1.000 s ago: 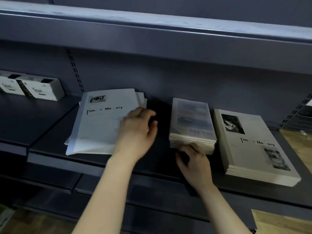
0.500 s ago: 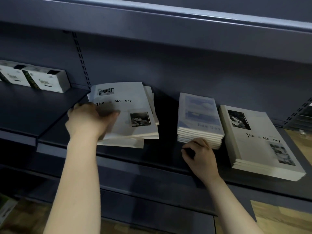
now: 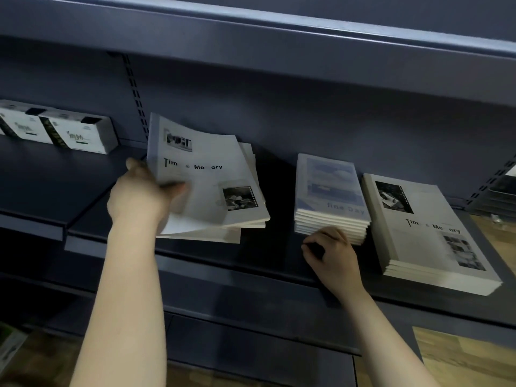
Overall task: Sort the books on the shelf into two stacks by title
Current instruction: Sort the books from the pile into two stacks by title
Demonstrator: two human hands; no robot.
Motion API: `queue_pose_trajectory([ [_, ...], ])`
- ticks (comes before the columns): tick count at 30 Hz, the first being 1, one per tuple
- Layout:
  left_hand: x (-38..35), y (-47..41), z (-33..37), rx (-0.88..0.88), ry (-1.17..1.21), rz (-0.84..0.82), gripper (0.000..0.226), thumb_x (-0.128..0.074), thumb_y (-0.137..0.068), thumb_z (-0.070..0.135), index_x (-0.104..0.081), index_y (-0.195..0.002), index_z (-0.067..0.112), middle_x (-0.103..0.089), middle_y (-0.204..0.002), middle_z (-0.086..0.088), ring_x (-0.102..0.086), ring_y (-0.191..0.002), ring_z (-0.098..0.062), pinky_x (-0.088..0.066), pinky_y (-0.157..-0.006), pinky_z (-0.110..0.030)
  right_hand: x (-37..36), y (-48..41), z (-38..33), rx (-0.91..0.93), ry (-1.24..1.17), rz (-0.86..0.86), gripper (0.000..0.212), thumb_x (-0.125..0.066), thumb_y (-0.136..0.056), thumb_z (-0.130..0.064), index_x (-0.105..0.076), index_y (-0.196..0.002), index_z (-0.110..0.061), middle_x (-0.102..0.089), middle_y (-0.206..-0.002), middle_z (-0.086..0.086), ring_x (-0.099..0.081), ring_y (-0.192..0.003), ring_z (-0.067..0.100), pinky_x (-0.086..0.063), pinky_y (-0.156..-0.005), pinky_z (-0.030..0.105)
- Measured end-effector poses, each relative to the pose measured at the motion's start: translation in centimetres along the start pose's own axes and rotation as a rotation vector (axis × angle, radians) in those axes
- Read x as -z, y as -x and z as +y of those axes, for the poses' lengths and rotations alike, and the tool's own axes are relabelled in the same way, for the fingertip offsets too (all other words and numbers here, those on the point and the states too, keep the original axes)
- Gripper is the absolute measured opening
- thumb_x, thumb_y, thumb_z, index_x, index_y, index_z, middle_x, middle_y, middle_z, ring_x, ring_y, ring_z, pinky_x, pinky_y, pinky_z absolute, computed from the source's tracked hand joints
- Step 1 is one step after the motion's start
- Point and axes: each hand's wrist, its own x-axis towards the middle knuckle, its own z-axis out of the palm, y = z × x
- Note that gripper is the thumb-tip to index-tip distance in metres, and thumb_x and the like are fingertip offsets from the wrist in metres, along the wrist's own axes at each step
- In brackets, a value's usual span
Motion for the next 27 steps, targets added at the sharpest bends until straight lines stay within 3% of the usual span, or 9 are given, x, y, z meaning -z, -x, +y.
queue_pose_trajectory([
  [4,-0.1,1.1,-0.3,-0.152,0.226,0.078,0.037,-0.053,-0.095,0.022,-0.040,-0.123,0.002,-0.060,-0.111,-0.021,-0.056,-0.097,-0.040,-0.033,-0.070,-0.033,0.0,0.0,-0.1,0.009,0.001,0.004,0.009,-0.076,-0.075,-0.015,-0.071,-0.081,-0.019,-0.059,-0.085,-0.006,-0.056,-0.089,0.015,-0.040,-0.075,0.022],
  [6,-0.1,1.9,-0.4,-0.190,0.377,0.098,0.032,-0.049,-0.097,0.020,-0.040,-0.124,0.008,-0.057,-0.104,-0.007,-0.054,-0.084,-0.026,-0.035,-0.069,-0.029,0.1,0.1,-0.1,0.011,0.008,0.005,0.009,-0.076,-0.075,-0.015,-0.071,-0.081,-0.019,-0.059,-0.085,-0.006,-0.056,-0.090,0.015,-0.040,-0.075,0.022],
  [9,0.1,3.3,-0.2,-0.233,0.525,0.153,0.028,-0.050,-0.096,0.023,-0.042,-0.122,0.016,-0.052,-0.093,0.010,-0.049,-0.069,0.003,-0.034,-0.056,-0.016,0.1,0.0,-0.1,0.010,0.012,0.004,0.009,-0.076,-0.075,-0.014,-0.071,-0.082,-0.018,-0.060,-0.085,-0.004,-0.056,-0.091,0.017,-0.040,-0.076,0.023],
  [14,-1.1,4.7,0.5,-0.357,0.632,0.113,0.025,-0.055,-0.094,0.024,-0.045,-0.117,0.021,-0.058,-0.091,0.025,-0.057,-0.075,0.015,-0.042,-0.062,-0.011,0.7,-0.1,-0.1,-0.021,-0.076,-0.030,0.008,-0.070,-0.083,-0.023,-0.070,-0.089,-0.018,-0.061,-0.086,-0.005,-0.056,-0.088,0.012,-0.039,-0.074,0.019],
  [17,-2.9,6.0,1.5,-0.406,0.690,0.067,0.022,-0.056,-0.094,0.023,-0.045,-0.112,0.027,-0.062,-0.094,0.021,-0.060,-0.079,0.011,-0.046,-0.065,-0.013,2.2,0.2,-1.1,-0.169,-0.340,-0.046,0.028,-0.049,-0.095,-0.037,-0.066,-0.091,-0.015,-0.065,-0.082,-0.002,-0.061,-0.078,0.013,-0.045,-0.065,0.023],
  [20,-4.9,7.6,2.9,-0.430,0.804,0.010,0.020,-0.055,-0.094,0.021,-0.045,-0.104,0.035,-0.065,-0.094,0.024,-0.063,-0.085,0.002,-0.049,-0.071,-0.023,4.6,0.5,-2.5,-0.338,-0.687,-0.065,0.033,-0.038,-0.096,-0.046,-0.065,-0.104,-0.029,-0.070,-0.098,-0.013,-0.063,-0.093,-0.002,-0.048,-0.077,0.014],
  [23,-6.5,9.0,4.4,-0.443,0.918,-0.058,0.022,-0.055,-0.094,0.020,-0.046,-0.102,0.038,-0.066,-0.094,0.021,-0.065,-0.089,-0.008,-0.050,-0.074,-0.027,6.8,0.8,-2.7,-0.413,-0.841,-0.013,0.027,-0.035,-0.100,-0.043,-0.061,-0.110,-0.039,-0.065,-0.102,-0.030,-0.056,-0.097,-0.017,-0.042,-0.080,0.005],
  [25,-7.5,9.9,5.5,-0.444,0.966,-0.089,0.021,-0.056,-0.094,0.023,-0.047,-0.102,0.040,-0.069,-0.092,0.013,-0.066,-0.088,-0.014,-0.052,-0.076,-0.033,8.1,1.0,-2.4,-0.421,-0.923,0.023,0.027,-0.035,-0.101,-0.039,-0.059,-0.110,-0.037,-0.065,-0.098,-0.033,-0.055,-0.094,-0.020,-0.041,-0.079,0.006],
  [27,-8.6,10.7,6.5,-0.428,1.022,-0.133,0.021,-0.056,-0.095,0.021,-0.047,-0.102,0.038,-0.070,-0.094,0.006,-0.066,-0.089,-0.015,-0.052,-0.077,-0.033,9.3,0.9,-1.7,-0.378,-0.991,0.070,0.020,-0.042,-0.101,-0.023,-0.060,-0.103,-0.030,-0.068,-0.090,-0.030,-0.060,-0.087,-0.016,-0.043,-0.073,0.004],
])
